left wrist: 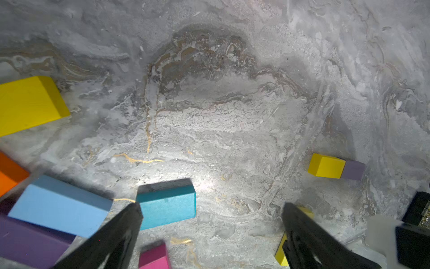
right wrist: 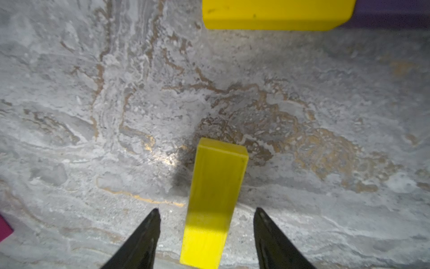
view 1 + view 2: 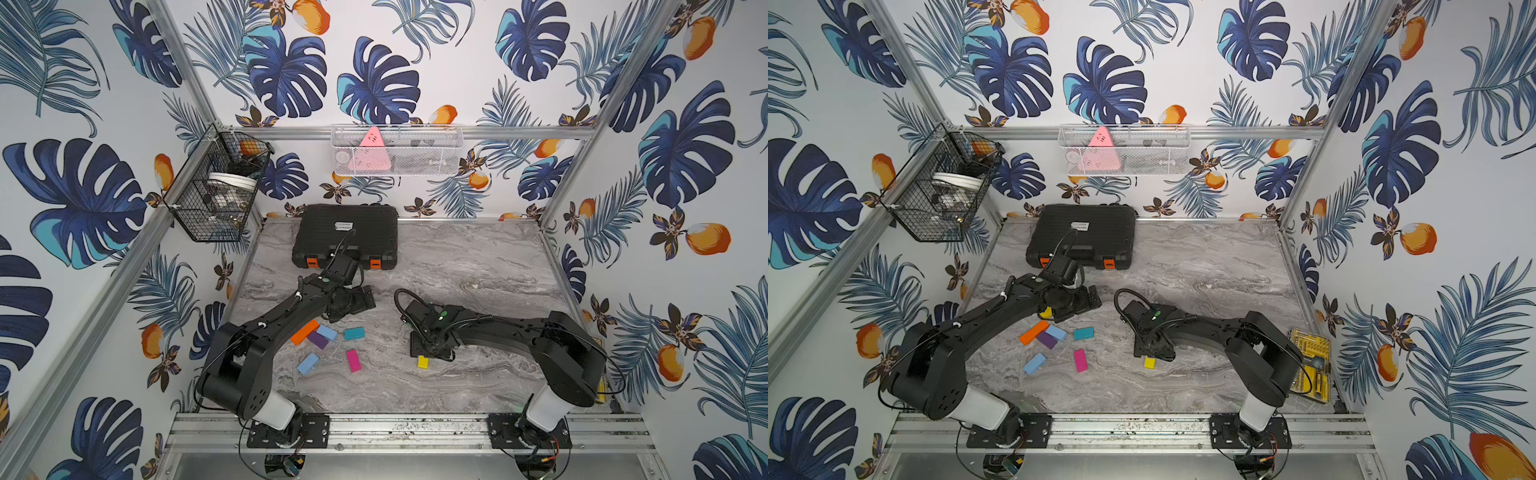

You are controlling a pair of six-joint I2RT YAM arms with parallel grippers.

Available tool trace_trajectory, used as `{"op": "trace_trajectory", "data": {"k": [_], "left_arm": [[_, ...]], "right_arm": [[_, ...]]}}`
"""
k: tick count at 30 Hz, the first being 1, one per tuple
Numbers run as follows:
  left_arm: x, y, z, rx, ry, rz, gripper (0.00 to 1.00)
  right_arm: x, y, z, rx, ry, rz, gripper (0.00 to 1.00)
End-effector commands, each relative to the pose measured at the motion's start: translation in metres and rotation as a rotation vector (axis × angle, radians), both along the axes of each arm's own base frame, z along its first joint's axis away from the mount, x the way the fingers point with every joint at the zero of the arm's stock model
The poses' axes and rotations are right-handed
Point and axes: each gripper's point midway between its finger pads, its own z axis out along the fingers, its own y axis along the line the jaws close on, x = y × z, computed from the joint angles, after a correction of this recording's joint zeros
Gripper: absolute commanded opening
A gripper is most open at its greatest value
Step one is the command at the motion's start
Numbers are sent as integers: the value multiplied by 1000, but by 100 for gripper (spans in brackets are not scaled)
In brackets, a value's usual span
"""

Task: Assemble the letter c with building blocks
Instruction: Assemble the building block at the center of the board.

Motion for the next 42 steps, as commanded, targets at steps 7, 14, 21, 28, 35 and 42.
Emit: {"op": "trace_trajectory", "data": {"k": [7,14,21,28,35,42], "left_arm": [[-1,0,-4,-10,6,0,99],[-3,1,-5,-8,8,1,99],[-4,1,-5,-8,7,4,99],[-4,2,-6,-9,6,7,99],[-4,1,-7,-15,8,9,99],[-4,0,-9,-19,9,11,99]], "right_arm": [[0,2,-7,5,0,-11,50],[2,2,-8,-5,-2,-5,43],[6,0,-8,-11,-9,-2,35],[13,-7,-4,-18,-19,-16,32],[22,-14,-2,-6,-24,-34,33],[26,-11,-4,-4,-19,-21,34]]}}
